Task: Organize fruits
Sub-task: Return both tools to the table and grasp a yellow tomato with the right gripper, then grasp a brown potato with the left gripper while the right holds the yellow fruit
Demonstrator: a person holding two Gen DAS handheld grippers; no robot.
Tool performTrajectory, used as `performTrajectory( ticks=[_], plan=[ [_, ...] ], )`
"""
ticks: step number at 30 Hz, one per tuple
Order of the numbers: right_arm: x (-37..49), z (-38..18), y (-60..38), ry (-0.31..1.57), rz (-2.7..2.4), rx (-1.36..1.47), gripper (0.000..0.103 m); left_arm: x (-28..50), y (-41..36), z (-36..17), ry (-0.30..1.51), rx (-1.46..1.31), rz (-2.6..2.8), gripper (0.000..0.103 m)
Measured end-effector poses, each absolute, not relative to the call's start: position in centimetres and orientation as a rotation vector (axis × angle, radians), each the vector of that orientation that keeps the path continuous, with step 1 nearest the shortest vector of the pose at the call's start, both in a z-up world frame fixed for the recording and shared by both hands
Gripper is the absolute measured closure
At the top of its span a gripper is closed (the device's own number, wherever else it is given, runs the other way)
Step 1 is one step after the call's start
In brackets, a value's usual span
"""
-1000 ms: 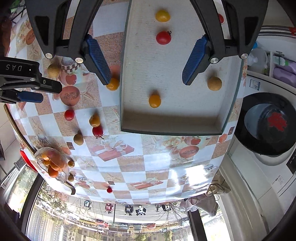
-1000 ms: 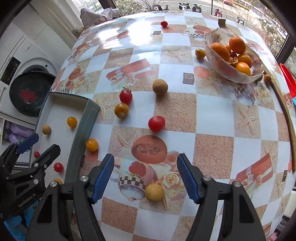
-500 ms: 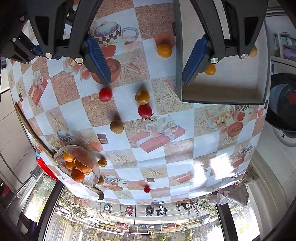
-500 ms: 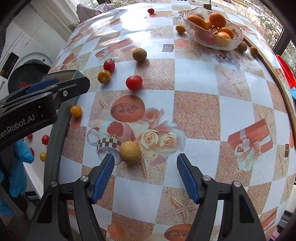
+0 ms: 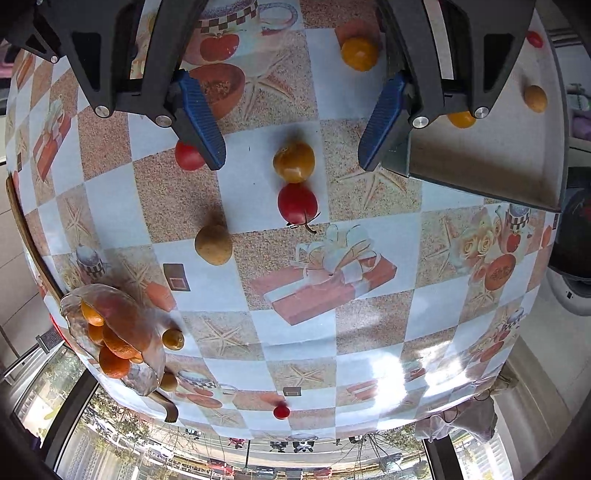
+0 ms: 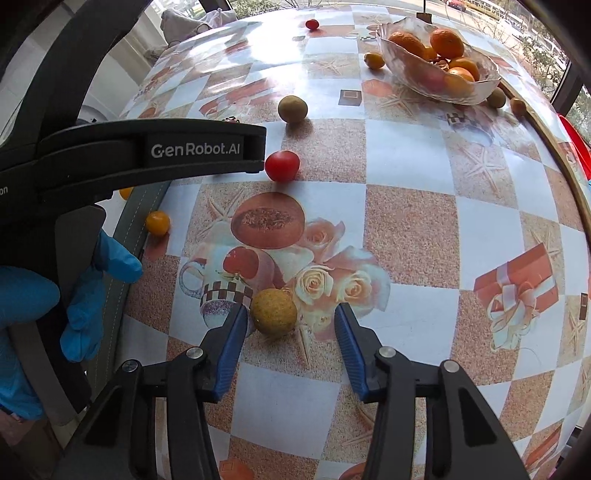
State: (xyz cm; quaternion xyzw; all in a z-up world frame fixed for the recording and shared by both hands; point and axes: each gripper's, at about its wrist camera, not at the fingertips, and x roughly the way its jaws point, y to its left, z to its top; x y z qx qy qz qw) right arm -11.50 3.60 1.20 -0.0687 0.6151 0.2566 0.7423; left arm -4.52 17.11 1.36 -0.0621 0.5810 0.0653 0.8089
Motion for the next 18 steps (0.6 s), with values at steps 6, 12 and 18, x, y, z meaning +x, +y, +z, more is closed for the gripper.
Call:
performTrajectory(
  ticks=[6, 12, 18],
  plan=[
    [-11.3, 1.1, 5.1, 1.328, 0.586, -0.19, 0.075, -4.3, 16.6, 0.9, 1.239, -0.115, 0.122, 0.053],
    [-11.1, 1.3, 3.6, 1.344, 0.58, -0.131, 0.075, -4.3, 15.8, 1.5, 1.22, -0.097, 0.092, 0.073],
    [-11.1, 1.4, 1.0, 1.36, 0.545, -0.089, 0.075, -5.0, 14.5, 3.0, 1.169, -0.104, 0.001, 0.083]
  ],
)
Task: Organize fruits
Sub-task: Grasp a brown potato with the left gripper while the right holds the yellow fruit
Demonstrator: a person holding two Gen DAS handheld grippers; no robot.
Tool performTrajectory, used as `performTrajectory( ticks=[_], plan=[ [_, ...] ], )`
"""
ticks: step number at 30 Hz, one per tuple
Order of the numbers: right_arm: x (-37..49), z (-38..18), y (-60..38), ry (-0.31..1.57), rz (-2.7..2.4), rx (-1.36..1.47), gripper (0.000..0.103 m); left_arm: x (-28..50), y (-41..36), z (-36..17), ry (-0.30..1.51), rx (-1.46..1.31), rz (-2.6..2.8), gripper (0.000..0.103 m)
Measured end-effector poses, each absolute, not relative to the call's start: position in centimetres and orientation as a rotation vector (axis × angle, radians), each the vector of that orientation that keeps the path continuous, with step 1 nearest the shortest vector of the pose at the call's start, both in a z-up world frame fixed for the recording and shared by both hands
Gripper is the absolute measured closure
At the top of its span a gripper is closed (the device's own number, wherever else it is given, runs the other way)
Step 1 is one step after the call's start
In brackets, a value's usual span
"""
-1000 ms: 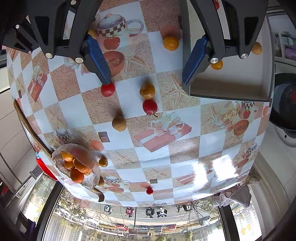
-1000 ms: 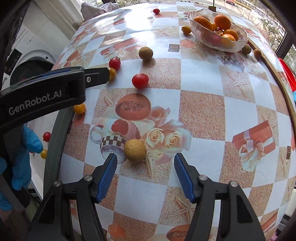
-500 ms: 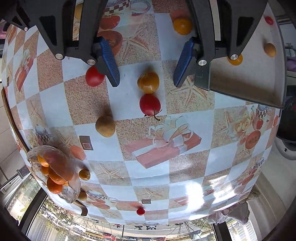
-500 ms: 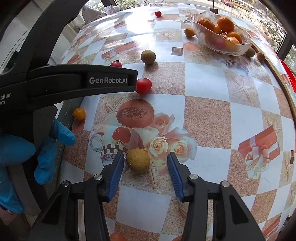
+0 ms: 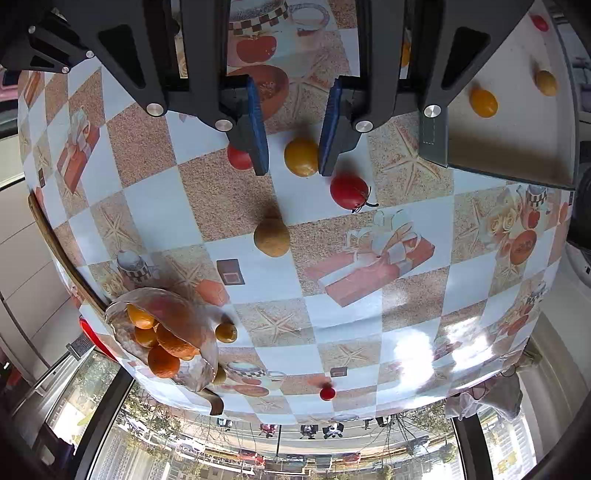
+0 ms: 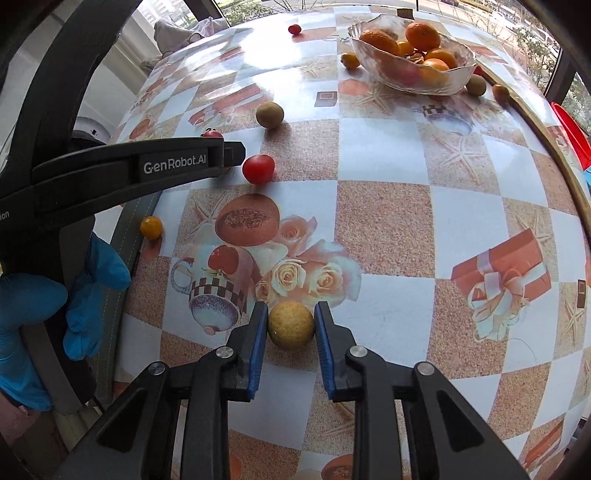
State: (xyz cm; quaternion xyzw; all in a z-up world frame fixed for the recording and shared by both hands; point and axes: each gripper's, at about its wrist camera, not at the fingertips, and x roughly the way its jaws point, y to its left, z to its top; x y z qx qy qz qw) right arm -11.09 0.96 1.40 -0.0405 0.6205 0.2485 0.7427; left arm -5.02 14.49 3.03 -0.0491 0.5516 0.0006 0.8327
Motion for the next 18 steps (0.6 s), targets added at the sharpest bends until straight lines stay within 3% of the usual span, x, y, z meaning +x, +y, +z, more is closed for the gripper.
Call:
performTrajectory(
  ticks=[11, 18],
  plan=[
    [-10.9, 2.1, -3.3, 1.366, 0.482, -0.037, 0.075, -7.0, 11.4, 3.0, 1.189, -0.025, -0.052, 0.083],
    [-11.4, 2.5, -4.1, 1.36, 0.469, -0.003, 0.075, -7.0, 14.1, 4.0, 1.17, -0.09, 0.004, 0.083]
  ],
)
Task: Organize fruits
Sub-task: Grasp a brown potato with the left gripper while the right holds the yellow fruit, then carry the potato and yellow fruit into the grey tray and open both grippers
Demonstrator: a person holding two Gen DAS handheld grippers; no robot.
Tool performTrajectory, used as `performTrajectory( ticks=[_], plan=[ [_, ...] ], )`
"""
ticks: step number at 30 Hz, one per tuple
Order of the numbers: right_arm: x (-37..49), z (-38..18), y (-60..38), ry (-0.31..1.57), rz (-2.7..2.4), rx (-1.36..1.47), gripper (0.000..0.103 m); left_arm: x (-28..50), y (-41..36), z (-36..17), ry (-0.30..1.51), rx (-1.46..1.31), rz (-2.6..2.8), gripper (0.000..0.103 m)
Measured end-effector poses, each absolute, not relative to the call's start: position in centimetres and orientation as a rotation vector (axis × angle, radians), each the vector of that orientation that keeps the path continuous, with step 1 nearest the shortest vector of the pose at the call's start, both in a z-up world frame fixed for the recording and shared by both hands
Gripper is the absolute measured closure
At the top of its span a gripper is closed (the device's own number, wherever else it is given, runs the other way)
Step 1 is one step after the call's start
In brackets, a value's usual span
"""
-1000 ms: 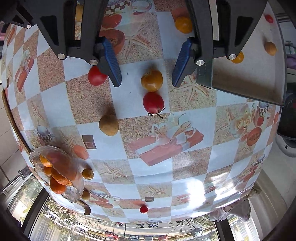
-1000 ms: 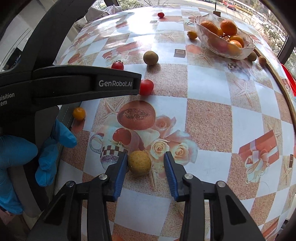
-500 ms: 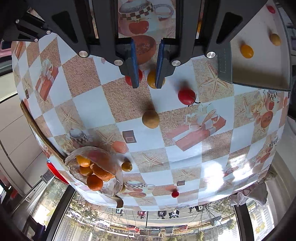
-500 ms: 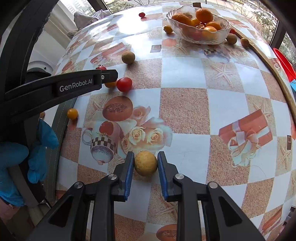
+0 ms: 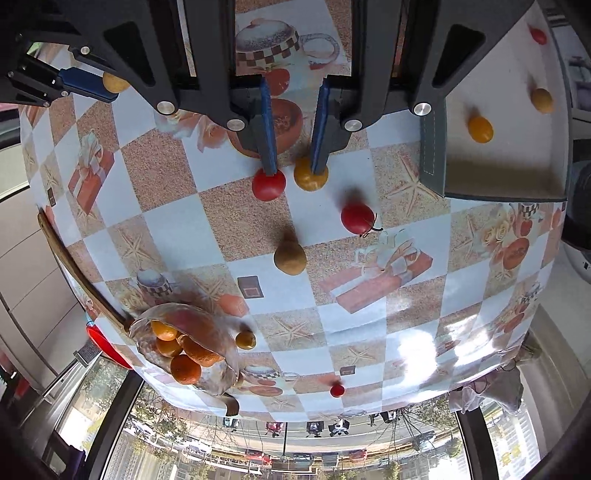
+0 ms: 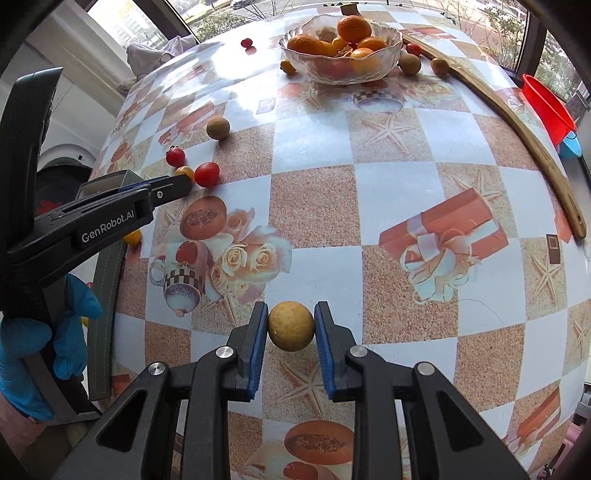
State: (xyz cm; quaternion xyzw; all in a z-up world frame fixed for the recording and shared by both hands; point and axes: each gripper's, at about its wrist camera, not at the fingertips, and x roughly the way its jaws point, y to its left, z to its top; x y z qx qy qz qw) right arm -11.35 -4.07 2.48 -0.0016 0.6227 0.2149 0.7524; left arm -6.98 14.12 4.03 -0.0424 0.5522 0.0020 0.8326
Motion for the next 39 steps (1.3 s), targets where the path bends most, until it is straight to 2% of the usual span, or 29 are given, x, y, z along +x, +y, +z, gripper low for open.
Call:
performTrajectory(
  ticks=[5, 7, 8, 9, 16, 17, 18, 20, 21, 23, 29, 39],
  plan=[
    [-11.1, 2.4, -4.1, 1.366, 0.467, 0.013, 0.075, -4.2, 14.5, 4.1, 1.167, -0.095, 0.001, 0.082],
    [-11.1, 2.6, -4.5, 1.365, 0.47, 0.015, 0.075, -3.0, 14.2, 3.8, 1.155, -0.085, 0.008, 0.046],
    [-11.0, 2.6, -4.6, 1.365, 0.47, 0.017, 0.075, -2.6, 14.0, 3.8, 1.132, -0.073, 0.018, 0.025],
    [-10.8, 2.6, -4.6, 1.366, 0.469, 0.02, 0.075, -2.2, 13.8, 3.8, 1.109, -0.053, 0.025, 0.024],
    [-9.9, 2.6, -5.3, 1.371, 0.455, 0.052, 0.075, 0.6, 13.2, 1.7, 1.158, 0.003, 0.031, 0.025],
    [-9.8, 2.7, -5.3, 1.371, 0.453, 0.056, 0.075, 0.8, 13.2, 1.4, 1.166, 0.013, 0.033, 0.032],
    [-9.7, 2.6, -5.3, 1.371, 0.452, 0.058, 0.075, 1.1, 13.1, 1.1, 1.181, 0.02, 0.032, 0.044],
    [-9.5, 2.7, -5.5, 1.369, 0.448, 0.063, 0.075, 1.1, 13.2, 1.0, 1.186, 0.004, 0.02, 0.056],
    [-9.4, 2.8, -5.5, 1.368, 0.447, 0.064, 0.075, 1.2, 13.2, 1.0, 1.19, 0.005, 0.017, 0.067],
    [-9.2, 2.8, -5.6, 1.366, 0.439, 0.068, 0.075, 1.0, 12.6, 1.0, 1.191, 0.012, -0.003, 0.077],
    [-9.2, 3.1, -6.3, 1.363, 0.425, 0.072, 0.075, -1.2, 11.2, 1.7, 1.189, -0.023, -0.077, 0.077],
    [-9.4, 3.9, -4.7, 1.363, 0.447, 0.046, 0.075, -7.2, 12.0, 5.6, 1.149, -0.132, -0.076, 0.077]
  ],
)
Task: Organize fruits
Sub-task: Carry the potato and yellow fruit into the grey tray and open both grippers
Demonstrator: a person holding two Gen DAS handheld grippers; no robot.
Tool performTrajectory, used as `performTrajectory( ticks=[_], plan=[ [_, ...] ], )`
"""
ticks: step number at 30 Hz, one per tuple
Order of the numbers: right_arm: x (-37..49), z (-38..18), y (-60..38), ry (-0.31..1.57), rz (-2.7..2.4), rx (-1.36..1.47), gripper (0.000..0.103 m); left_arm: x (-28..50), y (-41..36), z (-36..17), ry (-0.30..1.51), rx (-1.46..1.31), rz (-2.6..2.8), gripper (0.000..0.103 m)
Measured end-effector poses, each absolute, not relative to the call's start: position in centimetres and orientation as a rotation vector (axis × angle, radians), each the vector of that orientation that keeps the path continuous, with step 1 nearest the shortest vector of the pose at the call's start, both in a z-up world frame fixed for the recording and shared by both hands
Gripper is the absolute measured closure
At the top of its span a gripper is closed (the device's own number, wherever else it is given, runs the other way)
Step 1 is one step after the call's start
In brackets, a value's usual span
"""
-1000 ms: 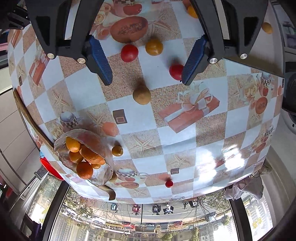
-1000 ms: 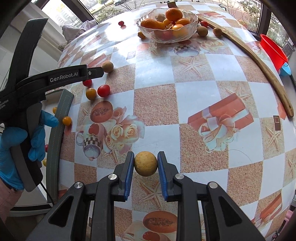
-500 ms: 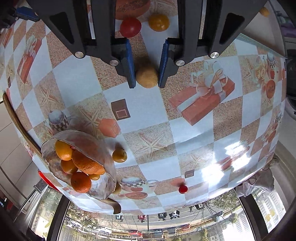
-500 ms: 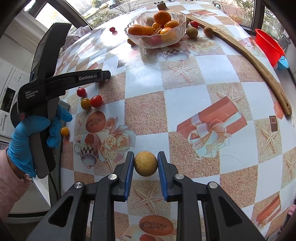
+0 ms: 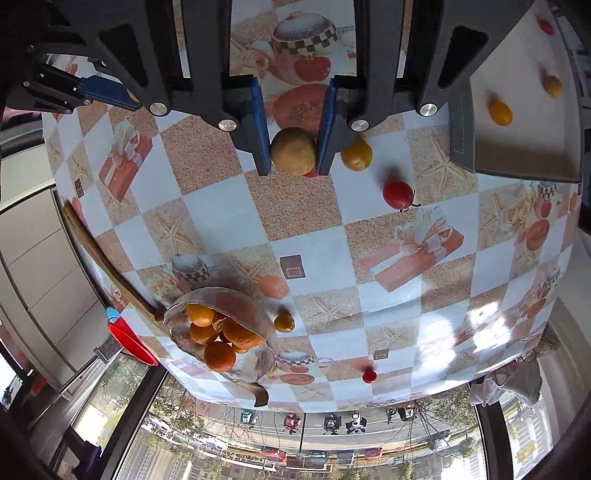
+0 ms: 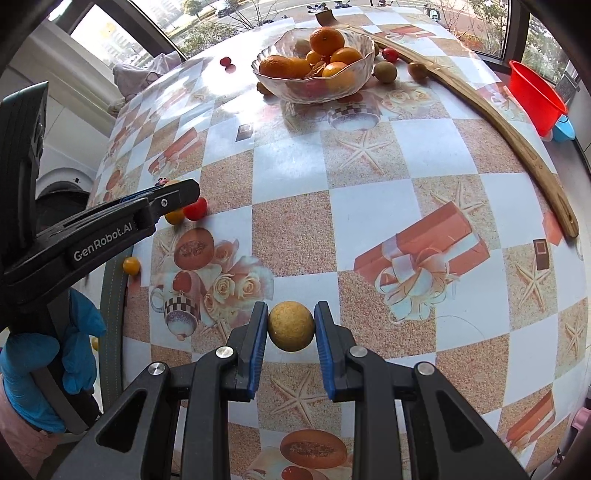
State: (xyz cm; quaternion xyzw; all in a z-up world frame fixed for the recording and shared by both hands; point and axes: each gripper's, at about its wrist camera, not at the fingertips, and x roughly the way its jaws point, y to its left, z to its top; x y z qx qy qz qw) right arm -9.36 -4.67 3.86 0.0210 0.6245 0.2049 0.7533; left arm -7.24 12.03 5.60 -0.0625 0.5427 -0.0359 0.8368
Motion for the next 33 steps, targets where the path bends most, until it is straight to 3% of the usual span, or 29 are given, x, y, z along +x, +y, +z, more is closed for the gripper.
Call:
performTrajectory(
  ticks=[16, 33],
  plan=[
    [-10.9, 5.4, 5.0, 1.355, 0.635, -0.075, 0.075, -17.6, 22.4, 8.7, 1.1, -0.288, 0.187, 0.077],
    [-11.3, 5.2, 21.1, 1.345, 0.864, -0.199, 0.075, -22.1, 33.8, 5.1, 1.111, -0.356, 0.481, 0.077]
  ],
)
